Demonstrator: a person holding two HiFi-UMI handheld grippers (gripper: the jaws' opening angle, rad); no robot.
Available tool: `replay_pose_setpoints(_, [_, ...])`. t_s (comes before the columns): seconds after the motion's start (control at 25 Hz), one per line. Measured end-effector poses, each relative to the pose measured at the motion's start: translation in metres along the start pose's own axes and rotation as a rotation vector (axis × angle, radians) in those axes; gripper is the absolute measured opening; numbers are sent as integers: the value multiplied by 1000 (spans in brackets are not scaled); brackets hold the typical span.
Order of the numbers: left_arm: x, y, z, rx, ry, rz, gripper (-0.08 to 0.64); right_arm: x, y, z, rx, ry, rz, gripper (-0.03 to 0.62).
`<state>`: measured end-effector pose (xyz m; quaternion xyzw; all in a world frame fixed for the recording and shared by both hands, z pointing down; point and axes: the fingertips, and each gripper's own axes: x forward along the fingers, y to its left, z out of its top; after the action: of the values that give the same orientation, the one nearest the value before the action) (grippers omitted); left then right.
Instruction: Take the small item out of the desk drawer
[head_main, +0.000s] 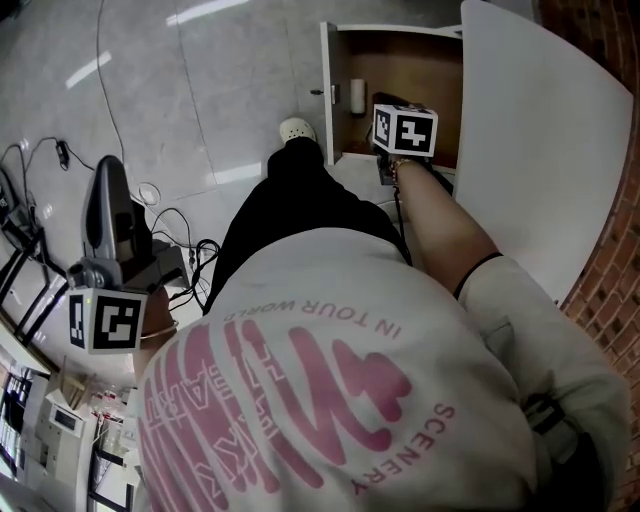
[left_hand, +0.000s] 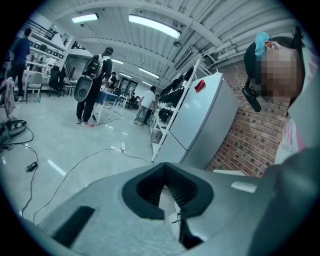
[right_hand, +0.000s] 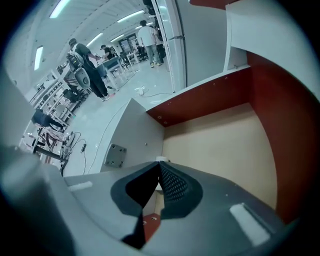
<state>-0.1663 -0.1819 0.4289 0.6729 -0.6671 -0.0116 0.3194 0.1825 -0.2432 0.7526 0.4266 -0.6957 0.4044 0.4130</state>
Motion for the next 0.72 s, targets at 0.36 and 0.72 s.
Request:
replay_pose_setpoints(0.36, [3, 12, -8, 5, 29, 45, 3, 34, 3, -12, 8, 99, 33, 88])
replay_pose_setpoints(0.72, [10, 21, -14, -31, 66, 66, 4, 50, 5, -16, 26, 177, 48, 120])
